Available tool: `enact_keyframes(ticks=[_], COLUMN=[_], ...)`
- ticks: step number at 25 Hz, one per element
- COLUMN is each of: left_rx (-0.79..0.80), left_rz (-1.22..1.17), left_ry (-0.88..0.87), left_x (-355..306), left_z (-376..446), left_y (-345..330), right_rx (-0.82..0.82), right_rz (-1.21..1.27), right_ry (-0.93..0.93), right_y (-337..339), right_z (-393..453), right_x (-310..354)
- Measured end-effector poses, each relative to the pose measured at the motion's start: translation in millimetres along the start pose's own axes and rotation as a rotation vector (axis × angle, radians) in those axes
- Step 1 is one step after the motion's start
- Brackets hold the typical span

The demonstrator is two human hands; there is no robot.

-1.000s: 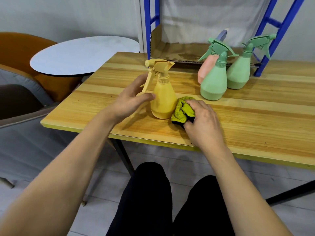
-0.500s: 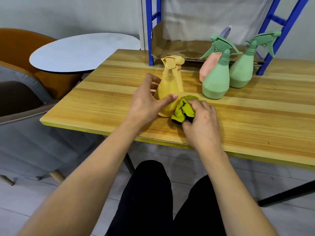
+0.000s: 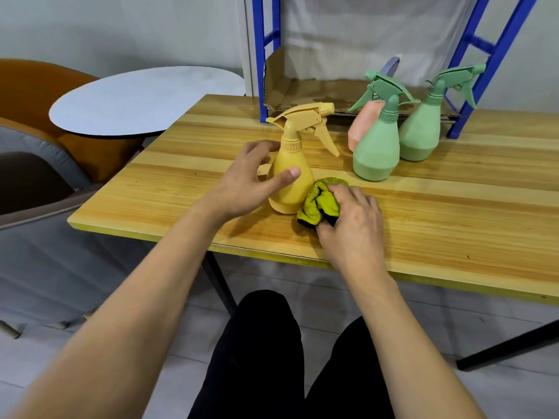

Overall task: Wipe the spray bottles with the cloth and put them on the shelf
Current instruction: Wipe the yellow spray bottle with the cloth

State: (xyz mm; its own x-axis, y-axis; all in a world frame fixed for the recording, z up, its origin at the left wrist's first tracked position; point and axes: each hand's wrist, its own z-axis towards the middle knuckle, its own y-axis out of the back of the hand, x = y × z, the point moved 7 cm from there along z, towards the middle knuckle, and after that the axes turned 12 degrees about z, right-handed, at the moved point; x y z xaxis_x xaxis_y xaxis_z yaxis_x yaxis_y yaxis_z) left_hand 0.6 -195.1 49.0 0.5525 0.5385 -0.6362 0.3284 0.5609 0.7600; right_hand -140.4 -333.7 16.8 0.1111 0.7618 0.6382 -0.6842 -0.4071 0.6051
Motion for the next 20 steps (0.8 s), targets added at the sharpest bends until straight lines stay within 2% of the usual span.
enact_keyframes(ticks=[1,3,7,9,11,13,15,16,20], left_rx=[0.059,0.052,-0.219,-0.268,-0.239,-0.197,-0.170,-0.150,-0.108], left_rz=[-0.067,-0.088,0.023,0.037,0.041,0.037,0.019,0.000,-0.004], left_ry=[-0.059,-0.100,-0.008,-0.003,-0.007,-0.026,-0.062,-0.075,-0.116], left_x=[2,2,-8,-9,-8,-7,-6,-5,-5], left_z=[-1,-1,-6,-7,-5,-5,-7,-7,-8], left_y=[0,-1,-3,-5,-7,-7,-8,-10,-19], right_rx=[-0.001,-0.011,-0.053,-0.027,-0.072,-0.253,-0.413,-0.433,-0.248], right_rz=[0.007,0.000,-0.153,-0.093,0.123,0.424,0.719,0.817,1.047], right_ry=[-0.003,-0.021,0.007,0.001,-0.113,-0.201,-0.127,-0.072,-0.086], right_y=[1,2,-2,2,20,49,73,77,48], right_z=[0,-1,-9,-10,-7,-1,12,21,56], right_x=[0,3,19,18,3,-6,-1,2,7])
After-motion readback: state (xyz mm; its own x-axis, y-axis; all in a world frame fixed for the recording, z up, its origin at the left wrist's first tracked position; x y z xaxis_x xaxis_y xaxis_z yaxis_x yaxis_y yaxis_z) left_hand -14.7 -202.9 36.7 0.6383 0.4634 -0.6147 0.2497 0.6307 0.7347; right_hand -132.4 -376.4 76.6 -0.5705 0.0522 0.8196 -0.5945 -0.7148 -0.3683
